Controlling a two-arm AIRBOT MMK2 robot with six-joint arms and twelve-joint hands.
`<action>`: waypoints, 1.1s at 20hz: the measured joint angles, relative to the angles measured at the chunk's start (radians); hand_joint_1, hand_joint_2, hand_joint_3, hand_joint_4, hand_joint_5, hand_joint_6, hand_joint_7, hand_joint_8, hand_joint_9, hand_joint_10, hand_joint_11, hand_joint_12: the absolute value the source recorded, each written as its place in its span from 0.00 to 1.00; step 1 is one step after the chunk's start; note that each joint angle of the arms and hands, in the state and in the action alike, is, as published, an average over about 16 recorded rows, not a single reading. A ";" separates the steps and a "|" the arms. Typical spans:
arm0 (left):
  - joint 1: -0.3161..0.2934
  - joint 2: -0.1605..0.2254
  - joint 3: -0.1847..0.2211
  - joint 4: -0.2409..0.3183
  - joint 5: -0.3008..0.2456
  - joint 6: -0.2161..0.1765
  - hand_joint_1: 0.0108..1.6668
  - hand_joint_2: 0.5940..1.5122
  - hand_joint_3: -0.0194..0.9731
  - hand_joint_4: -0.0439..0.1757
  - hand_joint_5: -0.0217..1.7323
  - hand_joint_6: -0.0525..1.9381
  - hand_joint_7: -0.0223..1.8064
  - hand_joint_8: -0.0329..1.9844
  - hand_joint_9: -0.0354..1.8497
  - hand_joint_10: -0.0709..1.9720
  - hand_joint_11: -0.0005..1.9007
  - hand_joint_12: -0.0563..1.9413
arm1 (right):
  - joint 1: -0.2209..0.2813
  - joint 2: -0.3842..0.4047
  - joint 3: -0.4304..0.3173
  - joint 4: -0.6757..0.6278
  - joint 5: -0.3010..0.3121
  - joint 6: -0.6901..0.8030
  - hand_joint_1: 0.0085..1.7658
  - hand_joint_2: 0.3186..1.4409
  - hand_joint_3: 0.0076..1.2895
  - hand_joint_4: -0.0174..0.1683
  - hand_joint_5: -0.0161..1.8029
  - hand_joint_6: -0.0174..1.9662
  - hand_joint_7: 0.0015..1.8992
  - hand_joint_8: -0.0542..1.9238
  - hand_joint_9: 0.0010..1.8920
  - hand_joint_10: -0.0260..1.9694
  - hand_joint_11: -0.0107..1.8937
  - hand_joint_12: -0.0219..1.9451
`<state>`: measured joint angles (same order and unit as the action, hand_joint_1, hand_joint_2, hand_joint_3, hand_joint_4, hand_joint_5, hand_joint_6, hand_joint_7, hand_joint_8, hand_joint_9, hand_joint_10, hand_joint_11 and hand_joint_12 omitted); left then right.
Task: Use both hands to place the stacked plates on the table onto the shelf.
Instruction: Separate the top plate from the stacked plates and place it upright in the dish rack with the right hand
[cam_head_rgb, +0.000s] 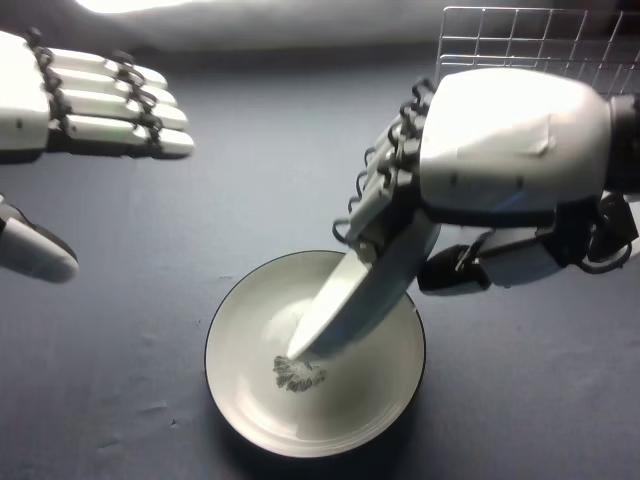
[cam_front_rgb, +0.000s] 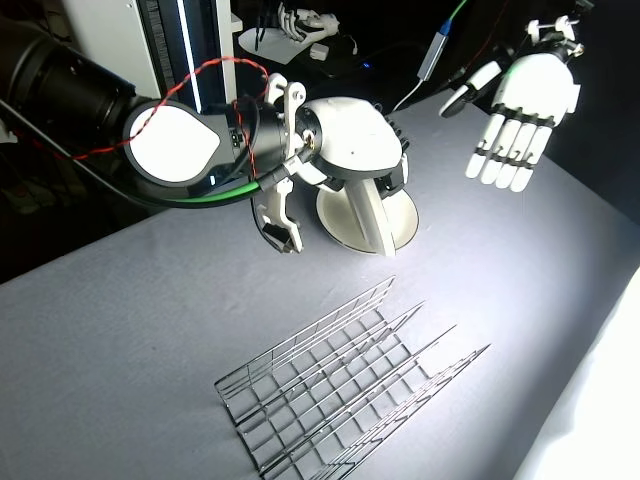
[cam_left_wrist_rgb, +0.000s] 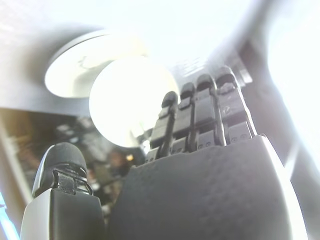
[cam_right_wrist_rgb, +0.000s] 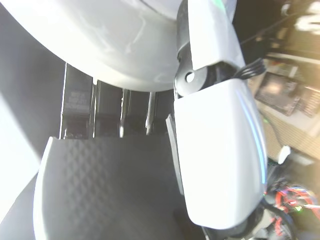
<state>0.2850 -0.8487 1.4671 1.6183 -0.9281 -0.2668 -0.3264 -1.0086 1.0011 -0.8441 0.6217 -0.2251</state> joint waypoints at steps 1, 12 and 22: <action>0.004 0.005 0.001 -0.010 0.009 0.000 0.00 0.53 0.04 0.22 0.02 0.04 0.02 0.02 0.03 0.04 0.01 0.03 | 0.009 0.004 -0.007 0.026 -0.009 0.000 0.73 0.61 0.01 0.07 0.52 0.51 0.55 0.45 0.50 0.63 0.46 0.82; 0.044 0.019 0.026 -0.089 0.058 0.006 0.00 0.52 0.04 0.22 0.02 0.04 0.02 0.02 0.03 0.04 0.01 0.03 | 0.106 0.022 -0.043 0.401 -0.135 0.000 0.75 0.61 0.01 0.06 0.51 0.53 0.54 0.49 0.48 0.65 0.46 0.83; 0.063 -0.003 0.067 -0.090 0.065 0.033 0.00 0.52 0.04 0.22 0.02 0.03 0.02 0.02 0.03 0.04 0.01 0.03 | 0.187 0.038 -0.043 0.670 -0.256 0.002 0.76 0.61 0.01 0.06 0.51 0.52 0.51 0.52 0.45 0.67 0.43 0.83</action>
<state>0.3479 -0.8516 1.5338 1.5287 -0.8627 -0.2341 -0.1396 -0.9710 0.9578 -0.1744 0.3657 -0.2230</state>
